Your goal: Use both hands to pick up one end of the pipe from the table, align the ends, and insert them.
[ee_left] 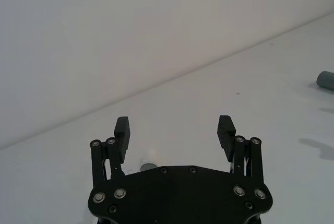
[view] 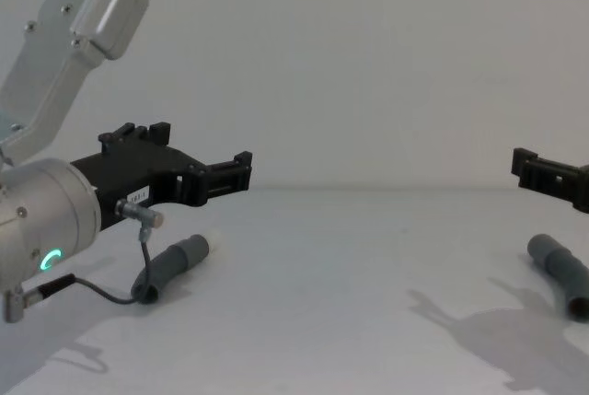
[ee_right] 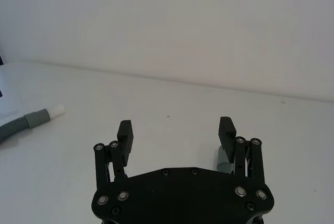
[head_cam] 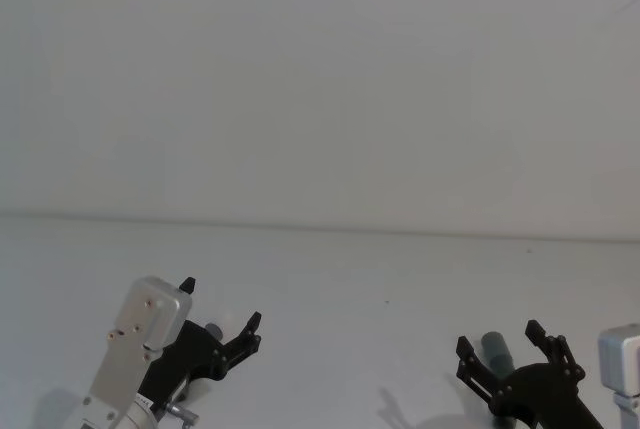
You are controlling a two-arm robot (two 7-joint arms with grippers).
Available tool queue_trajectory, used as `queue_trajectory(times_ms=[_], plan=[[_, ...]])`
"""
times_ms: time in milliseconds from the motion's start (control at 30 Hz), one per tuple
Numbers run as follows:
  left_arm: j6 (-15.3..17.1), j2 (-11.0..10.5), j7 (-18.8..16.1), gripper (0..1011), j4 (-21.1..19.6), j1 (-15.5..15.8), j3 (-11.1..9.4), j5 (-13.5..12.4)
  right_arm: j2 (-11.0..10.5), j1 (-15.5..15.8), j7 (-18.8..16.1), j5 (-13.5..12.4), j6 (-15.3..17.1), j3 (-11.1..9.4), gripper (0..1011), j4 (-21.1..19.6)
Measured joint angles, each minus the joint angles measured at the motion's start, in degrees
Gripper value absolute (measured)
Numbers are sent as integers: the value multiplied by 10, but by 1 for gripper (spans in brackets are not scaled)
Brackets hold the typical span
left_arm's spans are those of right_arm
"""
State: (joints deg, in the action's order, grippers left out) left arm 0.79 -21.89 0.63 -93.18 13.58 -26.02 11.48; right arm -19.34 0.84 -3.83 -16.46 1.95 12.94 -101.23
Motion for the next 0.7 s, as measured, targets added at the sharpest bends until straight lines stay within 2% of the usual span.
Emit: queue_trajectory(times_ms=[700], plan=[[0, 0, 0, 1001, 0, 0, 0, 0, 0, 0, 0, 0, 0, 0, 1000, 0]])
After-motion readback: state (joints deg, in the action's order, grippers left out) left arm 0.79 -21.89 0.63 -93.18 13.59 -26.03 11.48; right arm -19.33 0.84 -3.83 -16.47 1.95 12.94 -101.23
